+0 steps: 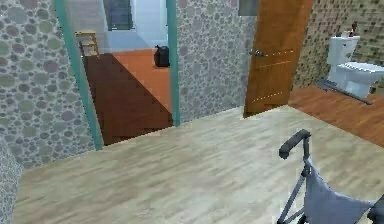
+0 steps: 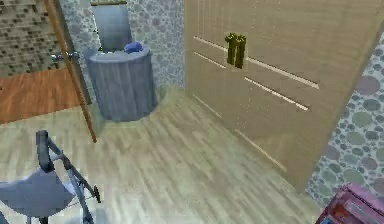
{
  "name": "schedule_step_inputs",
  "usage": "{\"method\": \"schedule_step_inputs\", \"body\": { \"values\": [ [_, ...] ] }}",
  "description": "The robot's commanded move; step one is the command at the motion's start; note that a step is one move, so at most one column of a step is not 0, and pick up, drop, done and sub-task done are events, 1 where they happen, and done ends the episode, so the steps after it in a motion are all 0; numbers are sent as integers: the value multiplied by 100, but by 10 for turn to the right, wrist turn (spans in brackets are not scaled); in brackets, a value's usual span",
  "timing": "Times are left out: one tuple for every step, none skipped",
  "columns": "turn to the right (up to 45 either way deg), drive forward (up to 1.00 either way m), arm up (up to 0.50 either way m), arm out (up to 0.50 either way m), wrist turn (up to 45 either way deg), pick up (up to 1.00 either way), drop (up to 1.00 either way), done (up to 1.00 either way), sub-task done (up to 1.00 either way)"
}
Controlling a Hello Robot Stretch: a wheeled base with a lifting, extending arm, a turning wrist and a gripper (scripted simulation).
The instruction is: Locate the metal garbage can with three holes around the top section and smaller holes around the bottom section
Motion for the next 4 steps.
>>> {"method": "schedule_step_inputs", "body": {
  "values": [
    [-300,0,0,0,0,0,0,0,0],
    [0,60,0,0,0,0,0,0,0],
    [360,0,0,0,0,0,0,0,0],
    [0,50,0,0,0,0,0,0,0]
  ]
}}
